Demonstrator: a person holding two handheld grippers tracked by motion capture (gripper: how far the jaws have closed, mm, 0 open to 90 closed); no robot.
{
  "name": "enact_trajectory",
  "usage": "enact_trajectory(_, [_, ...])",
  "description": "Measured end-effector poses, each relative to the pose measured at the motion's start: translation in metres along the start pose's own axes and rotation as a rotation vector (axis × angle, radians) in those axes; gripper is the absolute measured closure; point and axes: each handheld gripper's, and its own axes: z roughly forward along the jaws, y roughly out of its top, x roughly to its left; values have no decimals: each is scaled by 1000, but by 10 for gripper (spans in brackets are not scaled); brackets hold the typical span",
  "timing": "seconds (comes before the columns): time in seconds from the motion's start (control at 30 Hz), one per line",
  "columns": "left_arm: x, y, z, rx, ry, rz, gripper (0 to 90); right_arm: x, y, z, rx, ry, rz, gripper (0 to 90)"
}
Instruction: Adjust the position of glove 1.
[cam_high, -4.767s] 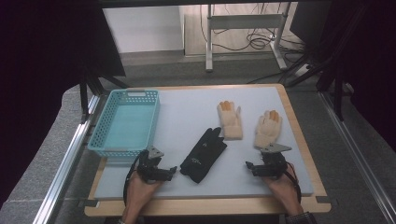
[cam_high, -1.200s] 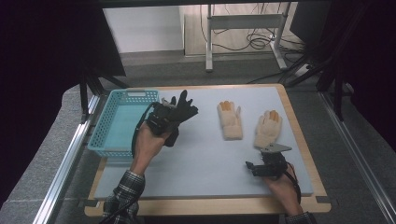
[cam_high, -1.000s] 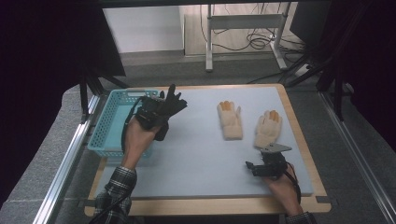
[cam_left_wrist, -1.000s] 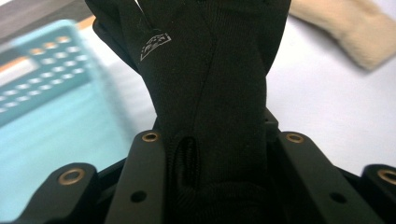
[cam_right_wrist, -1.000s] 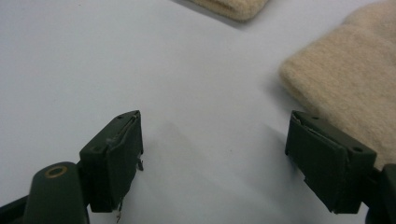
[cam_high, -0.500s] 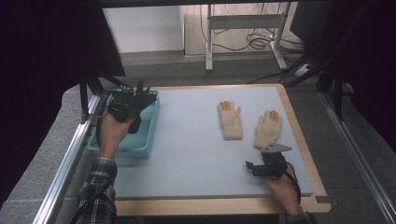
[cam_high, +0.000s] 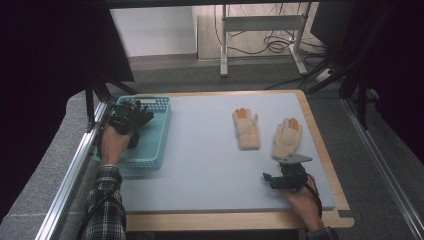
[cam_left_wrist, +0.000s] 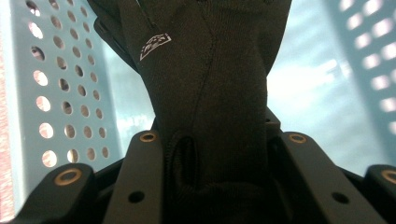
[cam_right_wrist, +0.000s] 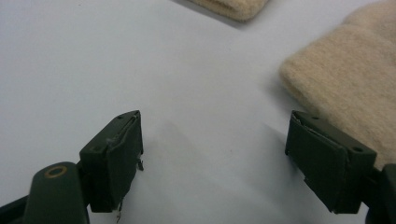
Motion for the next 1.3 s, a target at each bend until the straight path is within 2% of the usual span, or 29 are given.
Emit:
enact_trajectory(0.07, [3,0,8,27,44,7,660,0,0,0,0,0,0,185])
enact_trajectory(0.23, [9,-4,16,54,65,-5,648,0,0,0,0,0,-1,185])
enact_trajectory(0.3, [10,-6,20,64,71,1,610,0,0,0,0,0,0,185])
enact_trajectory(0.37, [11,-7,21,64,90,14,530,0,0,0,0,0,-1,185])
enact_trajectory(0.5, [13,-8,21,78,85,16,294,0,0,0,0,0,-1,185])
enact_trajectory(0.53, [16,-9,19,74,48,3,248,0,0,0,0,0,0,185])
enact_trajectory(0.63, [17,-11,16,71,47,1,130,0,0,0,0,0,-1,185])
enact_trajectory(0.67, [19,-14,11,63,25,-2,107,0,0,0,0,0,0,185])
enact_trajectory(0.7, [19,-14,11,63,25,-2,86,0,0,0,0,0,0,185])
enact_trajectory(0.77, [23,-16,6,42,-10,-25,66,0,0,0,0,0,0,185])
enact_trajectory(0.83, [27,-22,-3,-12,-61,-62,41,0,0,0,0,0,0,185])
enact_trajectory(0.9, [28,-24,-5,-29,-78,-66,32,0,0,0,0,0,0,185])
enact_trajectory(0.97, [29,-28,-9,-63,-112,-76,28,0,0,0,0,1,1,185])
enact_trajectory(1.0, [27,-32,-13,-89,-133,-72,25,0,0,0,0,1,1,185])
enact_trajectory(1.03, [27,-32,-13,-89,-133,-72,19,0,0,0,0,1,1,185])
enact_trajectory(1.07, [24,-36,-16,-123,-153,-72,15,0,0,0,1,5,2,176])
enact_trajectory(1.2, [18,-39,-21,-166,-172,-62,12,-1,0,0,8,26,-3,134])
enact_trajectory(1.3, [8,-43,-27,-227,-212,-49,8,1,1,1,21,26,-21,117])
